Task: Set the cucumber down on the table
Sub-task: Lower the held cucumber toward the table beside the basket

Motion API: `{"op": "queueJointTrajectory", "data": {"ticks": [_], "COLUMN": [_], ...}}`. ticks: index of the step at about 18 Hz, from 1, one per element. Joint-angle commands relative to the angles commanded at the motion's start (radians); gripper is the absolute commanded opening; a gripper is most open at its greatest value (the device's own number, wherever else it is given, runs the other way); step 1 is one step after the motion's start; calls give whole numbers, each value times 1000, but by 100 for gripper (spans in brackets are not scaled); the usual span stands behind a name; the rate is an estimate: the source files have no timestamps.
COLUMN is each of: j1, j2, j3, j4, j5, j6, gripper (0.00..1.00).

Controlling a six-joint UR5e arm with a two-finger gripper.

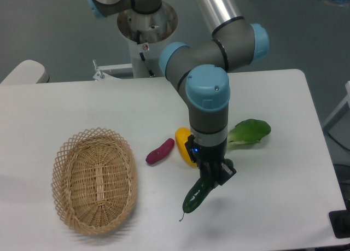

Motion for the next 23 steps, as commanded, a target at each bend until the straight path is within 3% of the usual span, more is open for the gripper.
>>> {"op": "queueJointTrajectory", "data": {"ticks": [5,10,17,23], "j1": [-20,-47,-60,-81], "j2": [-38,-84,-114,-127], "j3": [5,-18,-77,-86], "j4": [2,-3,3,6], "j5": [-2,8,5,5], "j6": [-216,-304,-304,-299], "gripper": [33,34,34,34]}}
